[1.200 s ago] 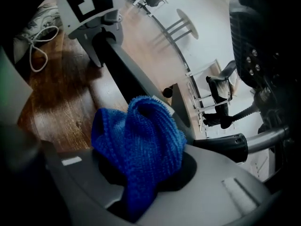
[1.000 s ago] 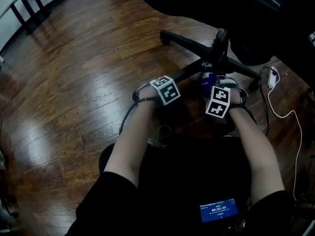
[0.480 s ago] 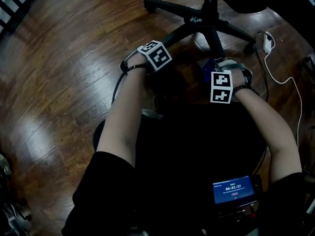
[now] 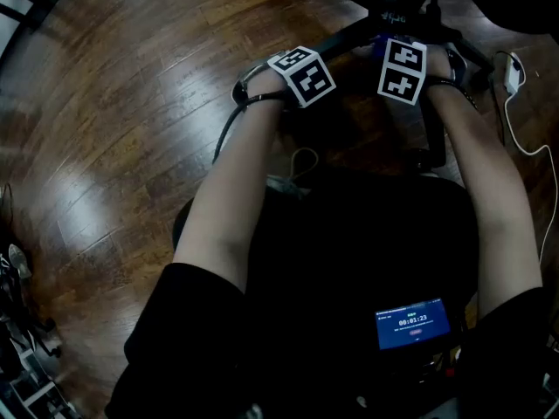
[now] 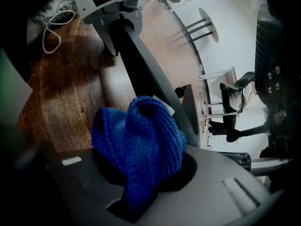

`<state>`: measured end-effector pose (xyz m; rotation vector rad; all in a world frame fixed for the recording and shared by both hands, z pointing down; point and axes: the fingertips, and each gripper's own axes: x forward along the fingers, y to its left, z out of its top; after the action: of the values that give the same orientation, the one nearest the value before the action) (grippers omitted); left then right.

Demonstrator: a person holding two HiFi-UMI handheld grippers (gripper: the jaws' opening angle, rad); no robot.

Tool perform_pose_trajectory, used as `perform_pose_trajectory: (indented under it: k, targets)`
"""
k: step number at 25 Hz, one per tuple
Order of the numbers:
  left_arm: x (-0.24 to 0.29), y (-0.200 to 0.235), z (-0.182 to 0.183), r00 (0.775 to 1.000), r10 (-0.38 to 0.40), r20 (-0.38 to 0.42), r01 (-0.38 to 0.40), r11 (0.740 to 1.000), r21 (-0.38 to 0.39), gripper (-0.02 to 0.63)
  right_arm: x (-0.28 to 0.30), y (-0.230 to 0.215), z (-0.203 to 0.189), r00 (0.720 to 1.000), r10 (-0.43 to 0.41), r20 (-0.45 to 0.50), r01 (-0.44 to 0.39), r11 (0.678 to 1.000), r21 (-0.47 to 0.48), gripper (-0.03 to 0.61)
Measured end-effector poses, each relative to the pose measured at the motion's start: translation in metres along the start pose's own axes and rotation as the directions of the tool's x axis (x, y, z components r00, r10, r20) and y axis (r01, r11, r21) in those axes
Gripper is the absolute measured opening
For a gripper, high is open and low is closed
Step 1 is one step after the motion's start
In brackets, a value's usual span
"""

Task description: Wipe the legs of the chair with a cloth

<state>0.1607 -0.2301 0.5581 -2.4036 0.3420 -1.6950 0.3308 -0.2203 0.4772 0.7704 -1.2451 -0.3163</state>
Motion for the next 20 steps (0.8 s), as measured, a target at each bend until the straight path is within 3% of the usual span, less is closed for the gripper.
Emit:
perform_pose_trajectory:
  k: [5, 13, 17, 20]
  targets:
    - [0.001, -0.002, -0.003, 1.000, -0.003, 0.005, 0.003, 1.000, 0.000, 0.048, -0.023, 0.040, -0.004, 0.998, 0.046, 0.035, -0.046, 0.999, -0.013, 0.086]
    - [0.001, 0.000, -0.004, 1.000, 0.001, 0.000, -0.001, 1.000, -0.002, 0.048, -0.072, 0.158, -0.031, 0.976, 0.214, -0.041, -0.218, 0.953, -0.211, 0.086]
    - [0.001, -0.001, -0.004, 1.000, -0.001, -0.002, 0.001, 1.000, -0.004, 0.048, -0.070, 0.160, -0.033, 0.975, 0.217, -0.041, -0.221, 0.952, -0.211, 0.086]
    - [0.000, 0.000, -0.004, 1.000, 0.001, -0.008, -0.001, 1.000, -0.004, 0.048, -0.052, 0.125, -0.026, 0.987, 0.158, -0.015, -0.158, 0.974, -0.162, 0.086]
